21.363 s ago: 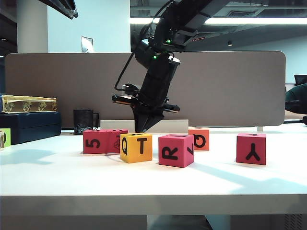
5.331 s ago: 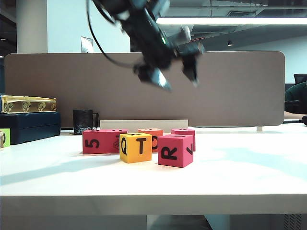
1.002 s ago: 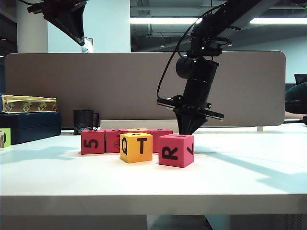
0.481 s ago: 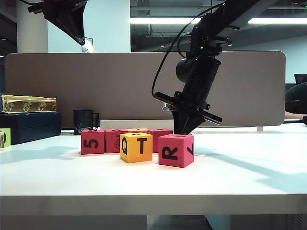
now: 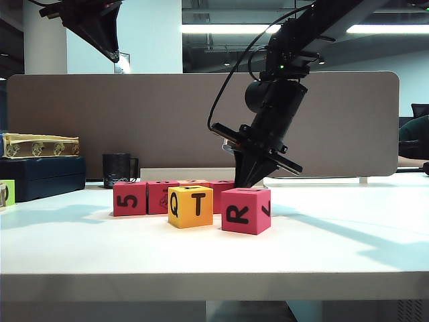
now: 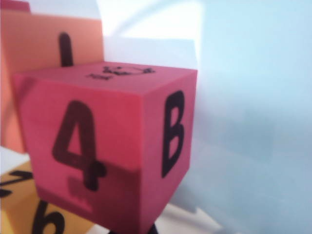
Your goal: Select the appropriate blocks from the scattered letter blocks on the table and arrange them in a row to spell out "2024".
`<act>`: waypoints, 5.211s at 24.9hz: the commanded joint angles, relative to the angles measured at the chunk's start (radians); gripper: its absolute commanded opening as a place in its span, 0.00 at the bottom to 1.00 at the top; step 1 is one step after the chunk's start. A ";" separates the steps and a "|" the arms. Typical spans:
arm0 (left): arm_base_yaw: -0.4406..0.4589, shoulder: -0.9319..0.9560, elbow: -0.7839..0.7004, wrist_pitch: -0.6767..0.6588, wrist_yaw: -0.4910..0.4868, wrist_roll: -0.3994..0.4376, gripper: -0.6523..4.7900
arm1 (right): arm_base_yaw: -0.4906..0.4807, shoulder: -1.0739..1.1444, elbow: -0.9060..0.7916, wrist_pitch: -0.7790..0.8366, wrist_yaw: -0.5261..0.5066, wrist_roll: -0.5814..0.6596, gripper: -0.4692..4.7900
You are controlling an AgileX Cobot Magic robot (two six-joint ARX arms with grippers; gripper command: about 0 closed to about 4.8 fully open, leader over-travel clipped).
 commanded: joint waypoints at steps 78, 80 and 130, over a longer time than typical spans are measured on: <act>-0.001 -0.003 0.004 -0.002 0.002 0.004 0.11 | 0.023 0.005 0.002 0.268 0.207 0.034 0.09; -0.001 -0.003 0.004 -0.002 0.003 0.004 0.11 | 0.026 0.005 0.002 0.272 0.198 0.034 0.09; 0.000 -0.004 0.004 -0.008 -0.009 0.000 0.11 | 0.175 -0.002 0.004 0.221 0.104 0.035 0.09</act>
